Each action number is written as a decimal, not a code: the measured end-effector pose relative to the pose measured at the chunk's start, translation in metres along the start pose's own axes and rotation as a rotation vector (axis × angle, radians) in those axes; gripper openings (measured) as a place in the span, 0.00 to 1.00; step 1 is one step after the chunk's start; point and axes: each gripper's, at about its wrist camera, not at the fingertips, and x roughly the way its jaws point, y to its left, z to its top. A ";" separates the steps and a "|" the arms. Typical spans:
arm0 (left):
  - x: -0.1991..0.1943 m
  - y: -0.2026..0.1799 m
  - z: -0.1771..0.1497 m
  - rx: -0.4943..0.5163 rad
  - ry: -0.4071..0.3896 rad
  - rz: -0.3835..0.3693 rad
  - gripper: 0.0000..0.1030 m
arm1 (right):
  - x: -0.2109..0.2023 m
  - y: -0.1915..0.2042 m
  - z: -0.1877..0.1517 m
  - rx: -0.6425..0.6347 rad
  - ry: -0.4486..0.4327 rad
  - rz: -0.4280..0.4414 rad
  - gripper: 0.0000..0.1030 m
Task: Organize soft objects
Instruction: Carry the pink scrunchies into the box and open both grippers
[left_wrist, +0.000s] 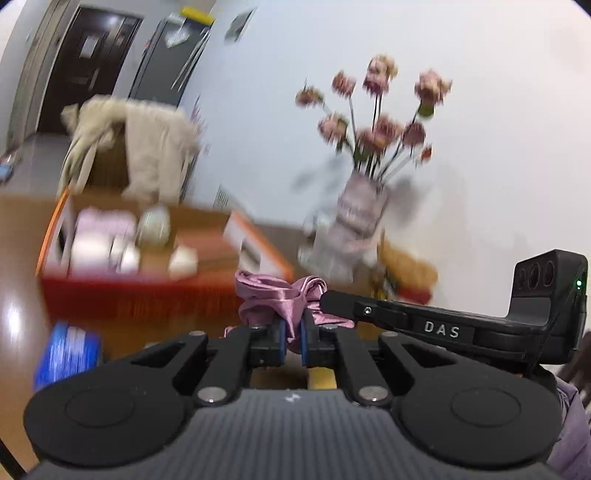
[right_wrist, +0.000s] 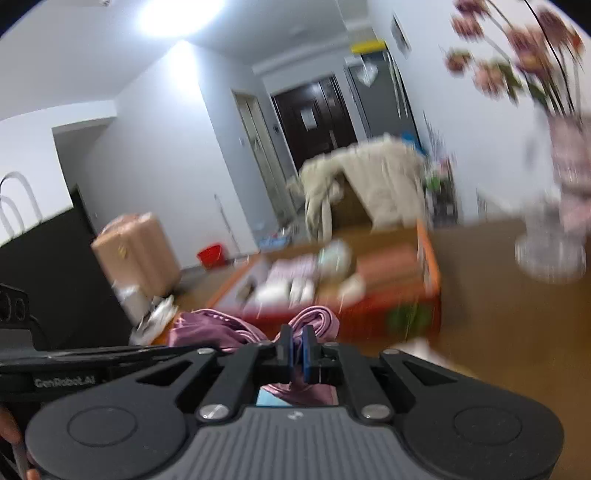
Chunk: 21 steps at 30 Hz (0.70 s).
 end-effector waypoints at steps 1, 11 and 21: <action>0.012 0.003 0.012 0.017 0.001 -0.017 0.08 | 0.011 -0.006 0.016 -0.022 -0.007 -0.008 0.04; 0.170 0.073 0.066 -0.088 0.140 0.130 0.08 | 0.168 -0.085 0.077 0.004 0.171 -0.125 0.04; 0.154 0.126 0.064 -0.071 0.158 0.307 0.13 | 0.262 -0.057 0.086 0.039 0.236 0.050 0.12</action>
